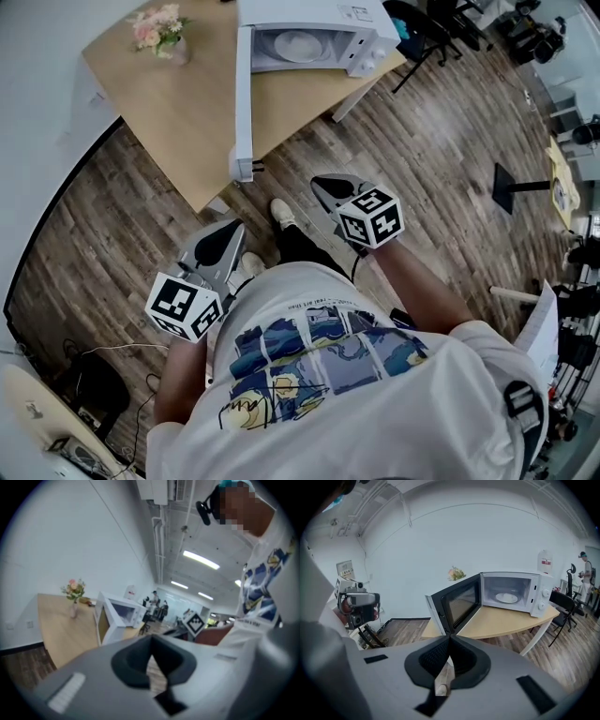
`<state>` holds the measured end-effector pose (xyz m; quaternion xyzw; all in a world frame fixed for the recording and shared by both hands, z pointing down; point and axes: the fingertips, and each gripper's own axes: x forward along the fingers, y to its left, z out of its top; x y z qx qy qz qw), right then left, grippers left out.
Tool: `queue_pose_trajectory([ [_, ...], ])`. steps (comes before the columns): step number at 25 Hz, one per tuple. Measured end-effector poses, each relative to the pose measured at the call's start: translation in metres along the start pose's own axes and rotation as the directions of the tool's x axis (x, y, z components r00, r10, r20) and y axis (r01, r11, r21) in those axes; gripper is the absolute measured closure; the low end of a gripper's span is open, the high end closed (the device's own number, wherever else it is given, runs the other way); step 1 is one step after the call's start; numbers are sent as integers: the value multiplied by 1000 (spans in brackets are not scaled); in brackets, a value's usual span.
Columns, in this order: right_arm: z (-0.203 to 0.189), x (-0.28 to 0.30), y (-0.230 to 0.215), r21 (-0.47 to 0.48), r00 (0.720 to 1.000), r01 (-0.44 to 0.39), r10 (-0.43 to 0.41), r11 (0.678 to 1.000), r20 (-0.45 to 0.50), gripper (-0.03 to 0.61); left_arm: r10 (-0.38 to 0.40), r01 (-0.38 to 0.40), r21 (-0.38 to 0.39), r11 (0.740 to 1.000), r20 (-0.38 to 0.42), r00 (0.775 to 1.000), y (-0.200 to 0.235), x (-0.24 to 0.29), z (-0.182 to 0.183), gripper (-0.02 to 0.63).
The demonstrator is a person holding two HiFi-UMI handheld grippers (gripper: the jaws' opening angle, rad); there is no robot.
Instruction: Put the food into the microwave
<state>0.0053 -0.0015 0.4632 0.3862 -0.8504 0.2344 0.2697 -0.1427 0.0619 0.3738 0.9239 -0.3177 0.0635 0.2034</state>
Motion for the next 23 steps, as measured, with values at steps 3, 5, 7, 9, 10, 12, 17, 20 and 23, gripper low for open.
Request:
queue_pose_trajectory([
  [3, -6, -3, 9, -16, 1000, -12, 12, 1000, -13, 572, -12, 12, -21, 1000, -10, 1000, -1, 2, -11, 606],
  [5, -11, -8, 11, -26, 1000, -17, 17, 1000, -21, 572, -21, 21, -24, 999, -19, 1000, -3, 5, -16, 606],
  [7, -16, -13, 12, -25, 999, -25, 24, 999, -24, 572, -24, 23, -18, 1000, -28, 999, -6, 9, -18, 606],
  [9, -16, -16, 10, -26, 999, -38, 37, 999, -21, 572, -14, 14, -9, 1000, -30, 999, -9, 12, -16, 606],
  [10, -14, -16, 9, -31, 999, -48, 48, 998, -16, 572, -5, 5, -6, 1000, -29, 1000, -10, 14, -14, 606],
  [12, -9, -16, 6, -48, 997, -73, 73, 996, -3, 572, 17, -17, -5, 1000, -29, 999, -11, 20, -13, 606],
  [17, -3, -31, -12, -93, 992, -118, 121, 989, 23, 572, 36, -37, -22, 999, -48, 998, -34, 55, -15, 606],
  [20, -6, -52, -39, -112, 992, -116, 120, 987, 26, 572, 14, -15, -24, 1000, -42, 999, -59, 93, -9, 606],
  [23, -9, -72, -70, -104, 993, -109, 113, 989, 35, 572, -20, 19, -14, 1000, -52, 998, -84, 134, -2, 606],
])
